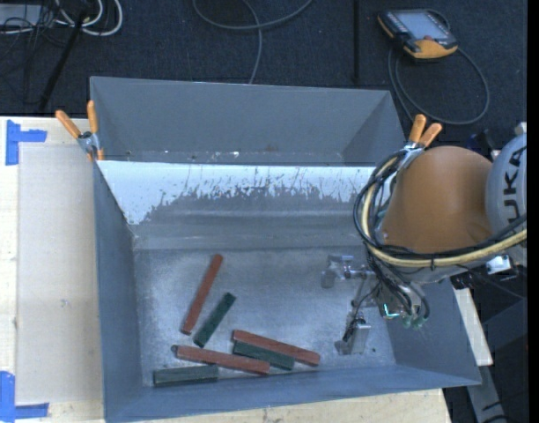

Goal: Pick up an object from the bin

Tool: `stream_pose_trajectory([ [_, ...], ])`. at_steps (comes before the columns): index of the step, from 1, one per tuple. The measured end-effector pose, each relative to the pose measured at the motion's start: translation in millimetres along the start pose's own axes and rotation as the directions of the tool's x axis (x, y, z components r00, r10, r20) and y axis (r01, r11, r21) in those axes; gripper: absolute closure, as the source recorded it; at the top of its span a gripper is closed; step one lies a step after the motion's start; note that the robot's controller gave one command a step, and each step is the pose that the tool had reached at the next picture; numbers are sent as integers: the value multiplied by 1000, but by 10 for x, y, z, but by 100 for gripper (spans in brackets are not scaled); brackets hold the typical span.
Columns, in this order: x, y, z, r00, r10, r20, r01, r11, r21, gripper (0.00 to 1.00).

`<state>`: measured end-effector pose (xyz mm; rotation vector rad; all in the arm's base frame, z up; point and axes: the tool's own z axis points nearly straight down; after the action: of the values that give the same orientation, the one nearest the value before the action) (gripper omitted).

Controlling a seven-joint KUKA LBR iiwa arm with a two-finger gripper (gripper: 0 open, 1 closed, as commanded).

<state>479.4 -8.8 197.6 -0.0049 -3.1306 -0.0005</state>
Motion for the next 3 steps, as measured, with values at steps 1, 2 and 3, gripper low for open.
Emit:
stream_pose_trajectory([
  [1,-17,0,-38,1000,0,8,0,1000,0,0],
  [2,-66,502,658,998,-68,14,68,998,1,0],
  [3,-48,900,586,997,75,7,-75,997,0,0],
])
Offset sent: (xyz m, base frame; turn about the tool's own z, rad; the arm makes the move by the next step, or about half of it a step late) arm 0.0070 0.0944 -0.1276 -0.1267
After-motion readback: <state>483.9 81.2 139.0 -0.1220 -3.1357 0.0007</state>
